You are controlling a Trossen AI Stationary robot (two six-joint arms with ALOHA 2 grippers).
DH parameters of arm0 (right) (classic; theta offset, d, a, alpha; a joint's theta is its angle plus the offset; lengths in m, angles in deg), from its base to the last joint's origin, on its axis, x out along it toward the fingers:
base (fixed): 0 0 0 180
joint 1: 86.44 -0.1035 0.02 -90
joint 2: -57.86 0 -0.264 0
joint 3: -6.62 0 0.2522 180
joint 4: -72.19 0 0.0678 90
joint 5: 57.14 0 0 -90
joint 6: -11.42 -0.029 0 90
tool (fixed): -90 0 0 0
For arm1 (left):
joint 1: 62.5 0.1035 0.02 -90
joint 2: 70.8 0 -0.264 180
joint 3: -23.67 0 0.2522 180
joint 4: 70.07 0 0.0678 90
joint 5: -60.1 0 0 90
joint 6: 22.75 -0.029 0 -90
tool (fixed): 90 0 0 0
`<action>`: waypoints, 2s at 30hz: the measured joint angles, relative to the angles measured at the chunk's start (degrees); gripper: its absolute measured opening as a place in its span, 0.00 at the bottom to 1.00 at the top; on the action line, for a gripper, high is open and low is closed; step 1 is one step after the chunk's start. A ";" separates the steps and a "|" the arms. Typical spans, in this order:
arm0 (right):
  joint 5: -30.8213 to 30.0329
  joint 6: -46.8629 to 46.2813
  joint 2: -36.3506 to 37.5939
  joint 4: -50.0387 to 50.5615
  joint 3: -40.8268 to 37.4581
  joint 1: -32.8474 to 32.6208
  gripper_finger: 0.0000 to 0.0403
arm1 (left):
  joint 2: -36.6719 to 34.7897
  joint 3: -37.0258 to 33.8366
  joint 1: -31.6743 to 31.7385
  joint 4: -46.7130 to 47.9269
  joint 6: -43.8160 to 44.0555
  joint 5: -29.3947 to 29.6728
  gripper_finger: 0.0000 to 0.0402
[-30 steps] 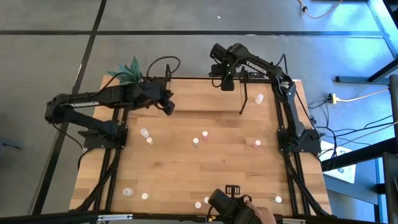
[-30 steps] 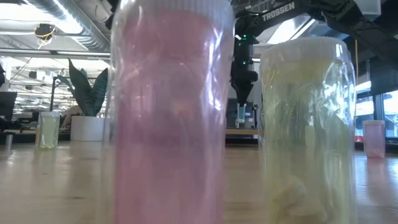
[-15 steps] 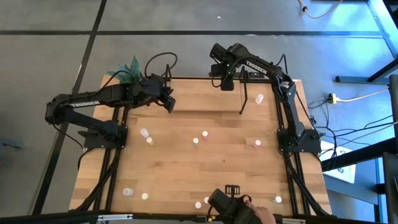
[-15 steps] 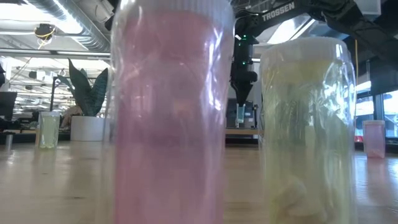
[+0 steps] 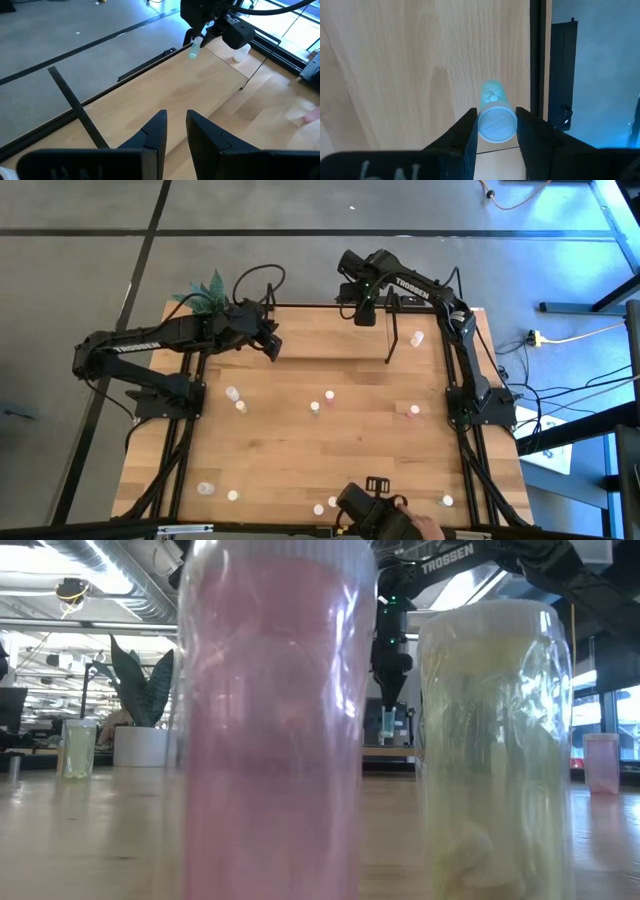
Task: Pick and place medicine bottles onto shelf by color
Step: Put the top right blue pill bottle on the shelf
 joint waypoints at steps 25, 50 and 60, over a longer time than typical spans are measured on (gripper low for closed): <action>1.74 -1.04 2.54 -1.39 -3.13 1.36 0.29 | 0.00 0.00 -0.01 0.02 -0.02 0.02 0.17; -1.40 -0.95 2.54 -5.34 -8.58 1.36 0.30 | 0.00 0.00 -0.01 0.02 -0.01 0.02 0.17; -1.37 -0.97 2.54 -6.11 -8.59 1.36 0.32 | 0.00 0.00 -0.01 0.02 -0.02 0.02 0.17</action>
